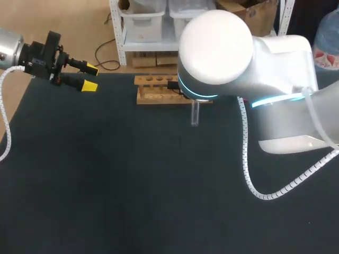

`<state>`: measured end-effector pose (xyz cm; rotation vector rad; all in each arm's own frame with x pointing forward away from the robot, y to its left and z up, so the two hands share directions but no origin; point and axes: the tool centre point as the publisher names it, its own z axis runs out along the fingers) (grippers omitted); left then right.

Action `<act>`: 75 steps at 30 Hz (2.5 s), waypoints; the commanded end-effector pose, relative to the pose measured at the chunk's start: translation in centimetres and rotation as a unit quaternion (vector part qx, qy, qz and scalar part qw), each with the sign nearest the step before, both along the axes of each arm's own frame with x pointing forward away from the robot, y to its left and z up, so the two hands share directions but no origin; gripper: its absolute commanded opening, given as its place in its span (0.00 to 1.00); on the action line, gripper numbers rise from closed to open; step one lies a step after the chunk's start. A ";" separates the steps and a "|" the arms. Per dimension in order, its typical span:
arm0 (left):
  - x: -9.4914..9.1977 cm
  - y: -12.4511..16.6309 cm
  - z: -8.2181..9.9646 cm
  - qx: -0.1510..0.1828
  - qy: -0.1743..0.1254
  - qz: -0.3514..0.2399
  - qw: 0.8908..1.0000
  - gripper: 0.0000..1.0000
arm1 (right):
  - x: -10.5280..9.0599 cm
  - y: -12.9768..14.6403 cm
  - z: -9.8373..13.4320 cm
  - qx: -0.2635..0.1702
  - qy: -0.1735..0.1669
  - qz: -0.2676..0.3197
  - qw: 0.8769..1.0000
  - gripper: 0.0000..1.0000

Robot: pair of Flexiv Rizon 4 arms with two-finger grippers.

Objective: Grasp the test tube, adjust it, and insert it.

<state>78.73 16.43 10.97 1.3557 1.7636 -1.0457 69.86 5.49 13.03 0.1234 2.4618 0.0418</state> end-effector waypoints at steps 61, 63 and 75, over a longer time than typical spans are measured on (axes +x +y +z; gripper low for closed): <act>0.0 0.1 -0.1 -0.001 -0.001 -0.001 1.000 1.00 | 13.4 1.5 3.6 -0.039 -0.472 -0.013 0.880 0.00; 0.0 0.1 -0.1 -0.001 -0.001 -0.001 1.000 1.00 | 13.7 1.3 3.5 -0.040 -0.474 -0.015 0.880 0.00; 0.0 0.1 -0.1 -0.001 -0.001 -0.001 1.000 1.00 | 15.8 0.8 2.8 -0.042 -0.475 -0.012 0.879 0.00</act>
